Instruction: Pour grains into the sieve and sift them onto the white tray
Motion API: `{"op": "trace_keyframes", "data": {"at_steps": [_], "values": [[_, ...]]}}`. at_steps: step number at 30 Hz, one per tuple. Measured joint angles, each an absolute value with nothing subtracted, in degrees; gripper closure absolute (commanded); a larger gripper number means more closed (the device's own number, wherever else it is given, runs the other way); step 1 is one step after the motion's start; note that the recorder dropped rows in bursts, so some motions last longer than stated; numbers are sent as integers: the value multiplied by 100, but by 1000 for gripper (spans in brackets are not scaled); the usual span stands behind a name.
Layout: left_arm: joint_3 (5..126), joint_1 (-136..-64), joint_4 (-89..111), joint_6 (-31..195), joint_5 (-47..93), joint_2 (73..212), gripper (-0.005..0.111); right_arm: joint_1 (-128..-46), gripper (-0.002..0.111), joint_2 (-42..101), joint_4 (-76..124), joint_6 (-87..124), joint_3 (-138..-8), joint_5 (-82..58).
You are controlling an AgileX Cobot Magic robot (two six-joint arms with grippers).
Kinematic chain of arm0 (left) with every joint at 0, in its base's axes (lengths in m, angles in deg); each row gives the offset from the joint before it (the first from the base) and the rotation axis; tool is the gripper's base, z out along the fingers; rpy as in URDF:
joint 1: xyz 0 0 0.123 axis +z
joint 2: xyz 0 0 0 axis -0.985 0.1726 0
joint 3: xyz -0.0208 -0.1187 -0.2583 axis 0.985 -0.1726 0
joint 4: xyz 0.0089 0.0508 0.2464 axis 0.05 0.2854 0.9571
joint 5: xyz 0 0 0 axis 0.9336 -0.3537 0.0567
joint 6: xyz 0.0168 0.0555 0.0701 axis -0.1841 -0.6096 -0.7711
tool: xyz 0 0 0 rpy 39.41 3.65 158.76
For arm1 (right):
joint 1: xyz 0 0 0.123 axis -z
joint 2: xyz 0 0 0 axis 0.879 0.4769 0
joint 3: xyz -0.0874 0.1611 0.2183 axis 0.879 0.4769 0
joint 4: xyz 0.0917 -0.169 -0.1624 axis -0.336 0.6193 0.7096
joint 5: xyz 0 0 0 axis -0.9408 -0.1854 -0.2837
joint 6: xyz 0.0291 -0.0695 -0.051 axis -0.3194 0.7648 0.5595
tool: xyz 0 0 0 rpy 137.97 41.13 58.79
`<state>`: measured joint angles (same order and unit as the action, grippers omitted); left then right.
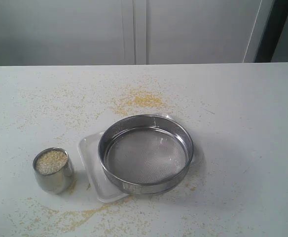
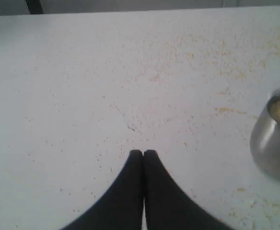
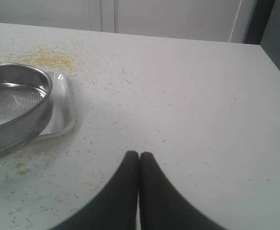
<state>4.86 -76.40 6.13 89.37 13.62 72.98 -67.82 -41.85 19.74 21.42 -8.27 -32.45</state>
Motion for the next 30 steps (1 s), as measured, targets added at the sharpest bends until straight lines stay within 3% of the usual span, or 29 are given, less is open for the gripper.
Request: {"op": "trace_keyframes", "data": {"at_steps": [23, 30], "values": [[804, -7640, 699, 10808, 4025, 7298, 107, -6782, 108, -4185, 1974, 2142, -827, -3245], [1757, -7640, 1128, 10734, 4582, 8851, 107, -6782, 108, -4185, 1974, 2142, -827, -3245]]}}
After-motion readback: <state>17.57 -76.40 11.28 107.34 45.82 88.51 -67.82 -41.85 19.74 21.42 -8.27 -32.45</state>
